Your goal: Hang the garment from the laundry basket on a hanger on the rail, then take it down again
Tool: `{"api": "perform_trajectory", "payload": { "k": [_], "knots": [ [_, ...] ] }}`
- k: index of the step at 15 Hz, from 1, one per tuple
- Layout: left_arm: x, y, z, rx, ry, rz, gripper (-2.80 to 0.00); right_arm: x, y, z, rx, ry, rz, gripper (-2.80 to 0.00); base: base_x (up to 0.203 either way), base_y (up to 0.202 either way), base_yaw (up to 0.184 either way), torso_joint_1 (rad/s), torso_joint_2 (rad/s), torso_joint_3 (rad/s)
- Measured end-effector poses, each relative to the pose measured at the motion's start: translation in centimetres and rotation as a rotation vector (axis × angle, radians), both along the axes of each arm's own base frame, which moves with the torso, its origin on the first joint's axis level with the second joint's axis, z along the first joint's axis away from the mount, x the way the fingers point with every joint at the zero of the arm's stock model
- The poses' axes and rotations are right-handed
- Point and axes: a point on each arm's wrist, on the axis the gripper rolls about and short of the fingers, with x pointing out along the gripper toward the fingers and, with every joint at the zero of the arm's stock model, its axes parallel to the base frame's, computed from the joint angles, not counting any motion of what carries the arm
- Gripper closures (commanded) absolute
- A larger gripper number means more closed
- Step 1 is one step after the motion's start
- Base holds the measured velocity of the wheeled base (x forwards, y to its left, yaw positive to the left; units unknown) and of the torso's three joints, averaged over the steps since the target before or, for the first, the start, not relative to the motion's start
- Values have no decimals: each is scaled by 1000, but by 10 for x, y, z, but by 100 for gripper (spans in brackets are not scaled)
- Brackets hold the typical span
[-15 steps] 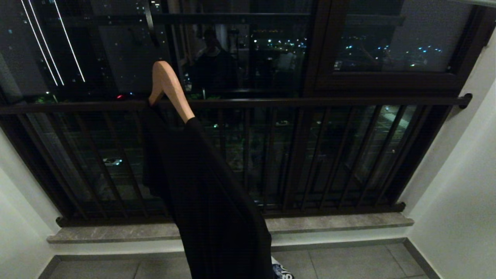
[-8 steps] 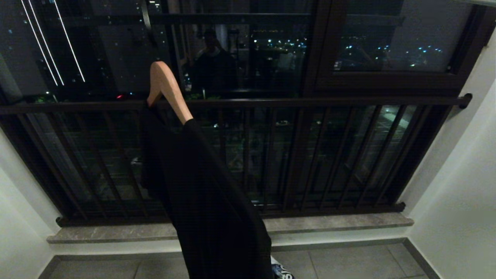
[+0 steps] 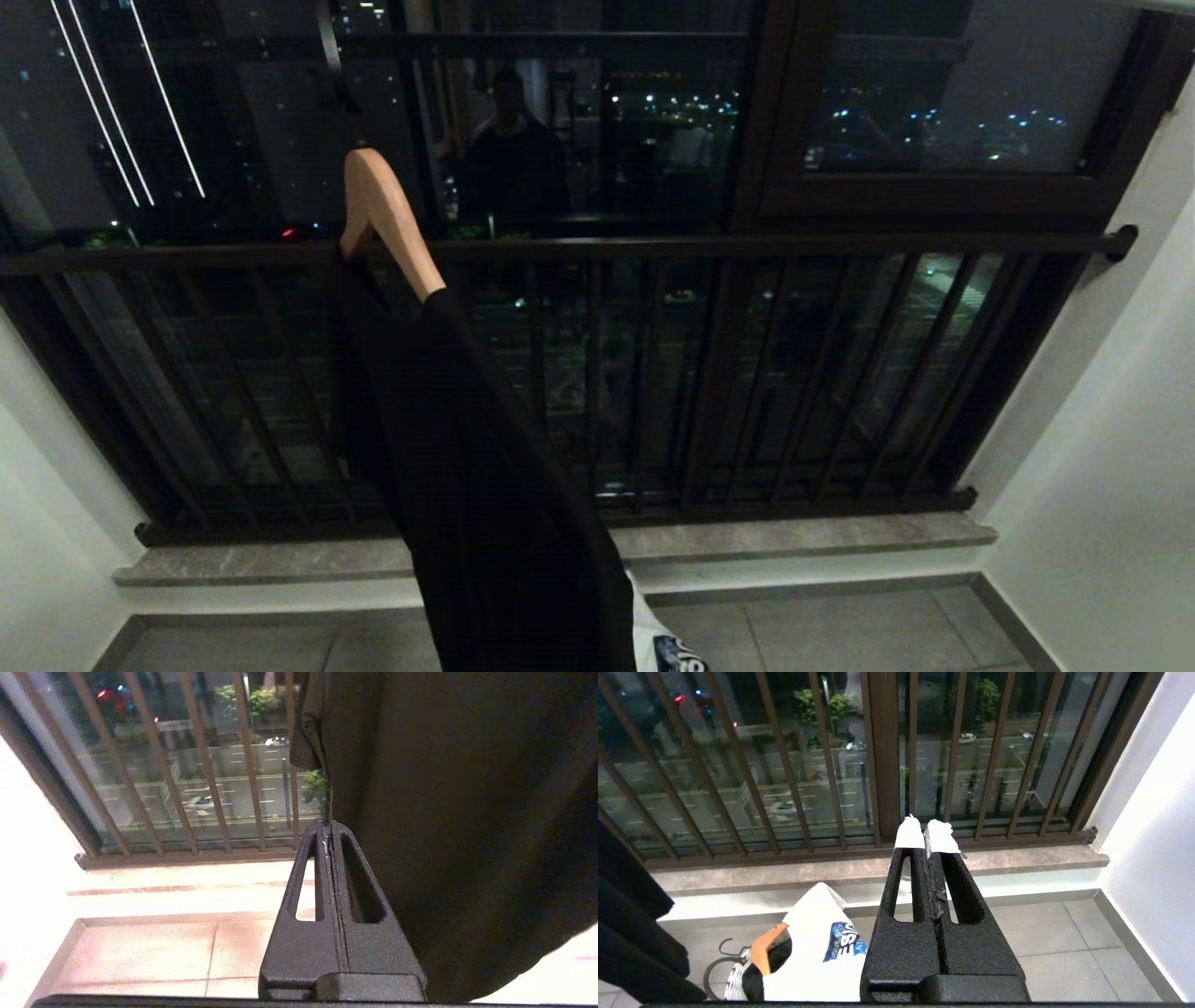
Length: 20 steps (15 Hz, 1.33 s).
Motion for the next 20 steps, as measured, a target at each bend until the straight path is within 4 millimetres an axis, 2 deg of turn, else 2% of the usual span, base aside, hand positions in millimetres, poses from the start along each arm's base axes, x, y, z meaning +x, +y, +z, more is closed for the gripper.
{"api": "perform_trajectory", "payload": {
  "k": [5, 8, 11, 15, 17, 20],
  "knots": [
    [0, 0, 2, -1, -6, 4, 0, 0, 0, 0, 0, 0, 0, 0, 0, 0, 0, 0, 0, 0],
    [-6, 0, 20, -33, -46, -17, 0, 0, 0, 0, 0, 0, 0, 0, 0, 0, 0, 0, 0, 0],
    [-10, -2, 51, -40, -82, -102, 0, 0, 0, 0, 0, 0, 0, 0, 0, 0, 0, 0, 0, 0],
    [-10, -7, 111, -89, -111, -307, 0, 0, 0, 0, 0, 0, 0, 0, 0, 0, 0, 0, 0, 0],
    [-2, -9, 140, -133, -81, -419, 0, 0, 0, 0, 0, 0, 0, 0, 0, 0, 0, 0, 0, 0],
    [22, -12, 182, -245, 7, -582, 0, 0, 0, 0, 0, 0, 0, 0, 0, 0, 0, 0, 0, 0]
  ]
}}
